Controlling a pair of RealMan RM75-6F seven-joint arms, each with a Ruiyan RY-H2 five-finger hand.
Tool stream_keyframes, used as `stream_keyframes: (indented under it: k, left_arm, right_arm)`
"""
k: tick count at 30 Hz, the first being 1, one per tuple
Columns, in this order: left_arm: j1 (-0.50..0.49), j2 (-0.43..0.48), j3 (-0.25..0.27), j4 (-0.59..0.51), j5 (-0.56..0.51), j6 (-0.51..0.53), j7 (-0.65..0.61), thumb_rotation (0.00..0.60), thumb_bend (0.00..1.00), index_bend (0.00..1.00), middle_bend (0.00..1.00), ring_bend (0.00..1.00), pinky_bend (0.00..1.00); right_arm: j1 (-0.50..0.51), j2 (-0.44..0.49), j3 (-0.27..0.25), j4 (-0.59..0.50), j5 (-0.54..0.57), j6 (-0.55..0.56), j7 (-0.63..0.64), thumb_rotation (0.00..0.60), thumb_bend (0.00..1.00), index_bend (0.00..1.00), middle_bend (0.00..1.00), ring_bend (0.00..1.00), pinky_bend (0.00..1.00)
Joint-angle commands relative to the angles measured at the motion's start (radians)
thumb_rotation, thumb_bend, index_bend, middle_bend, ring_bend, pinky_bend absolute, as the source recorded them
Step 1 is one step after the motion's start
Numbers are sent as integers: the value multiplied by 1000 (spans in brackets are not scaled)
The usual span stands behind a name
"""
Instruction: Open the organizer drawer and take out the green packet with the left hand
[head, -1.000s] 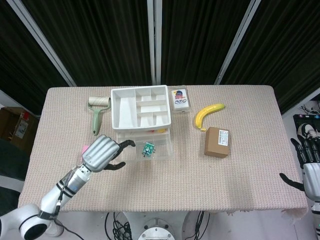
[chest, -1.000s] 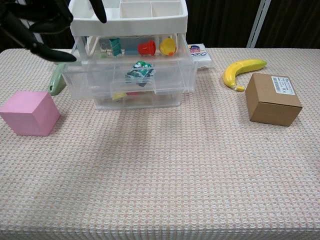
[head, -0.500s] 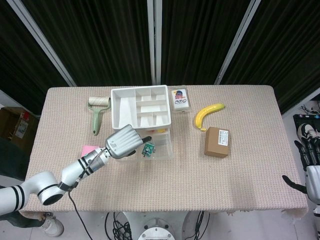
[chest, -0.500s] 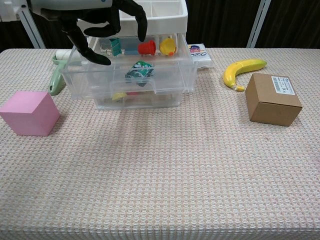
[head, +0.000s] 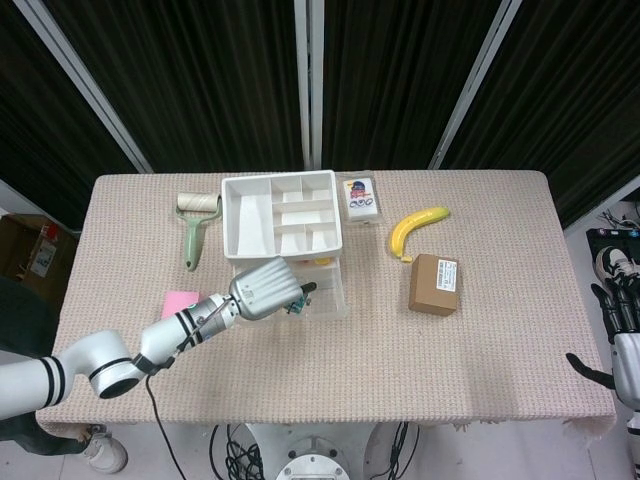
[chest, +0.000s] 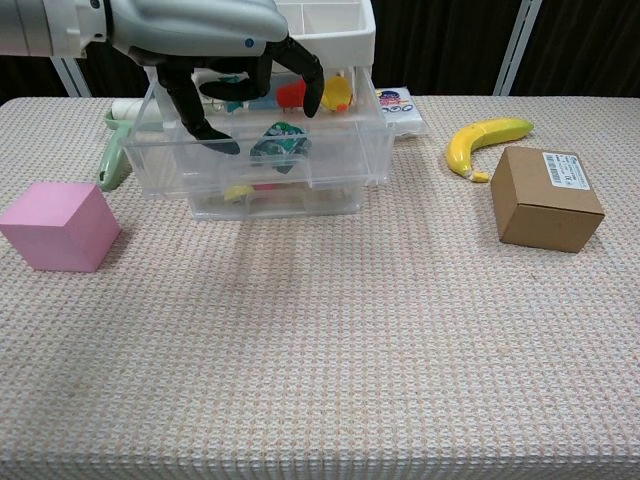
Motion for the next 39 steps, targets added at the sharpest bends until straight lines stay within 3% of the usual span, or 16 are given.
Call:
stream_keyframes:
  k: [1, 10, 16, 19, 25, 30, 33, 39]
  left_arm:
    - [-18, -9, 6, 6, -10, -15, 17, 600, 211, 305, 839, 926, 1000]
    - [-55, -20, 25, 16, -60, -64, 75, 600, 220, 305, 838, 926, 1000]
    - [-71, -12, 43, 8, -91, -91, 91, 600, 367, 422, 835, 924, 1000]
    - [-60, -7, 46, 3, -85, -57, 87, 600, 426, 495, 837, 924, 1000]
    - [-28, 38, 31, -25, -58, 47, 60, 600, 444, 504, 839, 924, 1000]
    - [9, 69, 13, -71, 39, 196, 54, 600, 432, 503, 838, 923, 1000]
    - [16, 57, 31, -92, 133, 256, 66, 600, 431, 503, 830, 918, 1000]
    - [-1, -57, 104, -106, 279, 243, 155, 600, 424, 499, 828, 916, 1000]
  right_arm:
    - [0, -2, 0, 3, 2, -3, 3, 600, 37, 0, 0, 0, 0]
    - [0, -7, 2, 17, 9, -10, 15, 600, 38, 0, 0, 0, 0]
    - [-2, -10, 3, 26, 11, -11, 27, 600, 37, 0, 0, 0, 0]
    - [-5, -11, 2, 30, 10, -8, 35, 600, 37, 0, 0, 0, 0]
    - [-7, -14, 3, 36, 2, -1, 44, 600, 37, 0, 0, 0, 0]
    - [-10, -14, 3, 38, -5, 8, 45, 600, 37, 0, 0, 0, 0]
    - [-11, -15, 2, 38, -6, 9, 44, 600, 37, 0, 0, 0, 0]
    - [-14, -17, -2, 41, -14, 13, 44, 600, 37, 0, 0, 0, 0]
